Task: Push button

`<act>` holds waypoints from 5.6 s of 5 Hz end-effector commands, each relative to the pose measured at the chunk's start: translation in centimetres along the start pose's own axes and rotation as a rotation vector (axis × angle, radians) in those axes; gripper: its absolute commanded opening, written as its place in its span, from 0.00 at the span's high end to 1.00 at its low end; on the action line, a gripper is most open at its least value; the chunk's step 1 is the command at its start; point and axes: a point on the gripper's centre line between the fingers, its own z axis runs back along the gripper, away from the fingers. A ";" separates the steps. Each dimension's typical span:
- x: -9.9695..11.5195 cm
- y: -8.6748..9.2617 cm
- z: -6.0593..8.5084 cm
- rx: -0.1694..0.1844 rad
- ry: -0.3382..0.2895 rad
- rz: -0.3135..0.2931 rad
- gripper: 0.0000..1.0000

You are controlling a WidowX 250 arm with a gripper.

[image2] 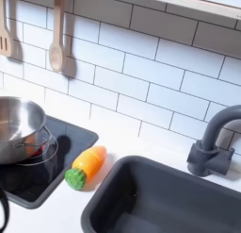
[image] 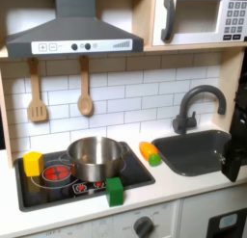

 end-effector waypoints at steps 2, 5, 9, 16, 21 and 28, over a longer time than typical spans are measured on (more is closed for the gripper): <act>1.5 0.3 -0.3 0.012 -0.026 0.009 0.00; 5.8 2.8 -1.4 0.057 -0.047 0.056 1.00; 12.6 6.4 -1.0 0.088 -0.162 0.123 1.00; 23.4 11.3 8.2 0.071 -0.649 0.136 1.00; 27.6 13.9 11.4 0.098 -0.810 0.165 1.00; 30.3 15.1 13.0 0.109 -0.878 0.178 1.00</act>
